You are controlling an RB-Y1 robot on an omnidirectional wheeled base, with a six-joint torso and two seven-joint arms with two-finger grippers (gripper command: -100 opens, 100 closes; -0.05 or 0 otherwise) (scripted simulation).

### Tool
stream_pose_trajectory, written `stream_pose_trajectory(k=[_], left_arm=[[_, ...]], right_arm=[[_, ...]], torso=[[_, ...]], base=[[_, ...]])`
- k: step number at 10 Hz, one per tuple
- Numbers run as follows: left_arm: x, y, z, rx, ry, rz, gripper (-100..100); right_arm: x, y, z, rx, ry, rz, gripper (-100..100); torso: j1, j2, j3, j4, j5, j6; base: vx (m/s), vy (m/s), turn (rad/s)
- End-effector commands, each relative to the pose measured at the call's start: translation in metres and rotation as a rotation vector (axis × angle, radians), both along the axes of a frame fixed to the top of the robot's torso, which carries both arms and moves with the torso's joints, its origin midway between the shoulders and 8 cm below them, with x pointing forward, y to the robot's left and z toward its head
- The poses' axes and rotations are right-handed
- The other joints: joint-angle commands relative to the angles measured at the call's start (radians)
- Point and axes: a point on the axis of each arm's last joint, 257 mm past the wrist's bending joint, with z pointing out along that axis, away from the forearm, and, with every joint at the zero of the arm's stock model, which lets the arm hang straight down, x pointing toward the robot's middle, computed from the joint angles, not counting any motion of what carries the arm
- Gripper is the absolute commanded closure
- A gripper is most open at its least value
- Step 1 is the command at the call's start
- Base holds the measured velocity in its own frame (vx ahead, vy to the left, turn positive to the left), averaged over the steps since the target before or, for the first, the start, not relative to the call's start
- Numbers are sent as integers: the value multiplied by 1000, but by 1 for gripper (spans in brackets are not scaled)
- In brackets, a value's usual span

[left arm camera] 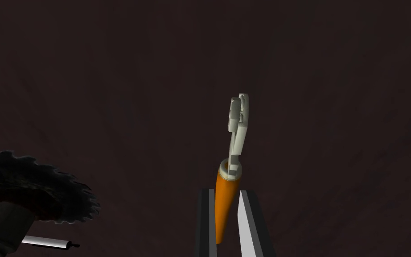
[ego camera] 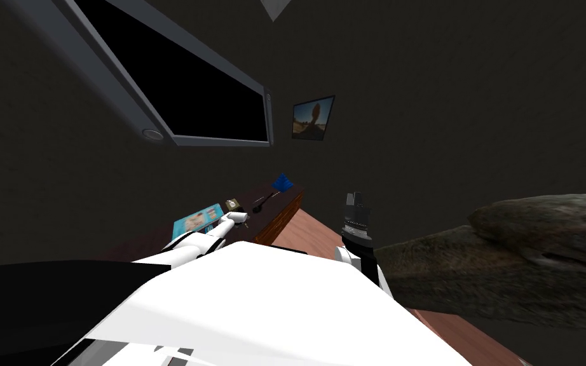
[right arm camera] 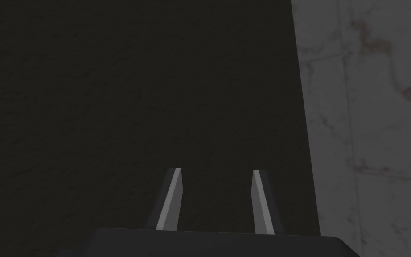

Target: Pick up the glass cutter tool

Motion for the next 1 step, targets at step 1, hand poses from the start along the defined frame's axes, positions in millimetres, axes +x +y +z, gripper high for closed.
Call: stream_pose_trajectory(k=[1], left_arm=[[0,0,0,0,0,0,0]], right_arm=[[0,0,0,0,0,0,0]], torso=[[0,0,0,0,0,0]], base=[[-4,-6,0]])
